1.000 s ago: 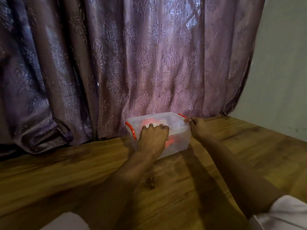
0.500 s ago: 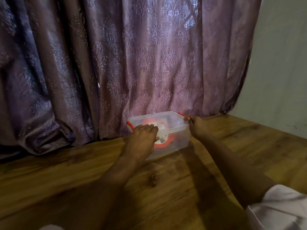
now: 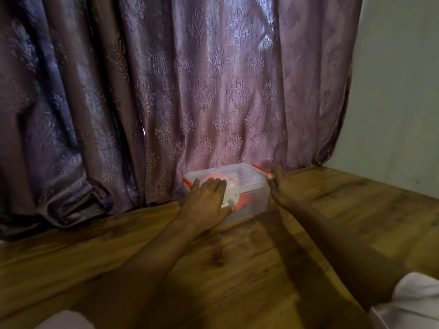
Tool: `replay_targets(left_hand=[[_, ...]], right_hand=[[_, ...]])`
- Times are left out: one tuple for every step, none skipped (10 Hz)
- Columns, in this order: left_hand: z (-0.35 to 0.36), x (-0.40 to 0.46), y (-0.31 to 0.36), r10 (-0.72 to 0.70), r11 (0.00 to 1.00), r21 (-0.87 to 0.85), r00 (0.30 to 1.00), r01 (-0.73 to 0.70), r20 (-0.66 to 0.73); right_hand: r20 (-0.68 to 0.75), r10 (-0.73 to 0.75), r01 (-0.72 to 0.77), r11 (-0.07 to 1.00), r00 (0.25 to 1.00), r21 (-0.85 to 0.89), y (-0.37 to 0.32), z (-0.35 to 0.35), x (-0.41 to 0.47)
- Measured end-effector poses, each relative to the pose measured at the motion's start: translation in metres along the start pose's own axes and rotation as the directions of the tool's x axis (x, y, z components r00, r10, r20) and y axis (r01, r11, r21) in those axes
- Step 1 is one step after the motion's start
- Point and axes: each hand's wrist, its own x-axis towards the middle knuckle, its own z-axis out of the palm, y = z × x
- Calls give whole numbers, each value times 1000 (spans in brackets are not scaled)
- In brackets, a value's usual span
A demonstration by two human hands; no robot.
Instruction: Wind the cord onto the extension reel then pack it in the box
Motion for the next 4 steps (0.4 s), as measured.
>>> replay_targets(left_hand=[[-9, -12, 9, 2, 1000, 8, 999, -2, -39], [-28, -14, 17, 14, 1000, 28, 999, -12, -48], [-44, -3, 21, 10, 1000, 29, 997, -8, -73], [-54, 15, 26, 23, 999, 36, 994, -19, -107]], right_hand=[[30, -37, 41, 989, 999, -139, 0, -17, -16], [43, -95, 103, 955, 995, -280, -2, -45, -27], [4, -129, 122, 928, 992, -351, -4, -71, -33], [-24, -126, 103, 894, 992, -437, -4, -91, -25]])
